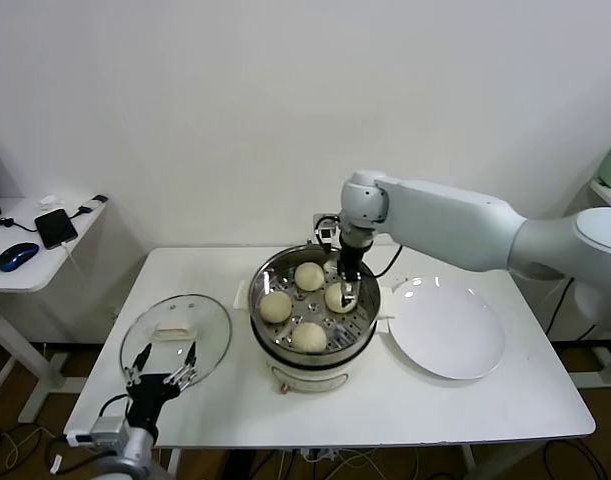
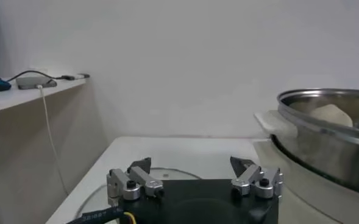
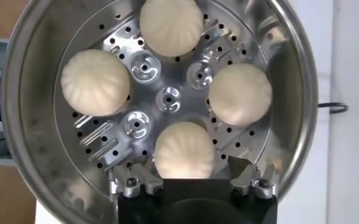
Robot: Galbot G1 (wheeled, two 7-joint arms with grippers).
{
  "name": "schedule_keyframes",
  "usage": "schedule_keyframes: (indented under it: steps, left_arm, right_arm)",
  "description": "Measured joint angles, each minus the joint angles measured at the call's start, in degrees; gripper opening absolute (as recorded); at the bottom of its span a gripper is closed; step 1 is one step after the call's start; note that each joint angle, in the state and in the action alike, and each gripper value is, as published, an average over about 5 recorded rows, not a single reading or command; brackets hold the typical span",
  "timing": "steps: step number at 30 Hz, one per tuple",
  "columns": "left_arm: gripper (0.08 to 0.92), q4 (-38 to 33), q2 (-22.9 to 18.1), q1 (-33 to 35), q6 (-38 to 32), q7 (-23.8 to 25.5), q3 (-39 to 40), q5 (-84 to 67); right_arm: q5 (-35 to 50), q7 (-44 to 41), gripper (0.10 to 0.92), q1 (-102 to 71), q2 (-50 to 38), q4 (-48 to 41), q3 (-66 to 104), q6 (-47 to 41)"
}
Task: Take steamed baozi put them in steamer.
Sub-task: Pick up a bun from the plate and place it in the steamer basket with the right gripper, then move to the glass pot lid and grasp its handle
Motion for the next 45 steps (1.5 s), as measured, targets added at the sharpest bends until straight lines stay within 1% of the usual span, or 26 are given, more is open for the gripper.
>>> schedule_keyframes:
  steps: [5,8,14,20,28,35,40,45]
  left_arm:
    - [0.823,-0.9,-0.5,0.5,-0.5,-0.5,0.0,-0.7]
    - [0.823,-1.5,-0.9,0.7,-1.3,-1.0,0.1,-1.6]
    - [0.823,-2.5,-1.1,0.7,-2.8,-2.4,0.6,-3.9]
    - [0.823,-2.6,-1.0,0.4,-4.0,-3.2,1.2,-4.5]
    - [0.823,-1.2,-0.1,-1.0,-5.5,-4.0,1.0,-1.7]
    - [0.823,1.5,0.7,-3.0,-8.1,-4.5,0.3,5.7]
    - [0.823,4.4,1.2,-4.5,-11.2,-5.0,-0.4,15.2]
    - [0.823,6.8,2.3,-5.4,-15.0,-7.0,-0.8,30.7]
  right_arm:
    - [0.0,1.5,0.823,-1.2,-3.7,2.9,4.4,0.1]
    - [1.1,4.3,0.823,-3.4,-6.7,5.4,9.6,1.0]
    - [4.3,13.9,0.823,-12.8,-12.9,11.0,25.1,6.1]
    - [6.0,25.3,0.823,-29.7,-15.6,16.9,46.7,13.3]
    - [8.3,39.6,0.823,-55.8,-13.6,23.7,74.4,24.1]
    - [11.1,51.5,0.823,-74.4,-8.8,28.2,90.2,33.2]
    - [12.8,58.2,0.823,-84.9,-5.9,31.3,96.9,37.5]
    - [13.8,62.2,0.823,-92.8,-3.8,33.5,100.9,40.6]
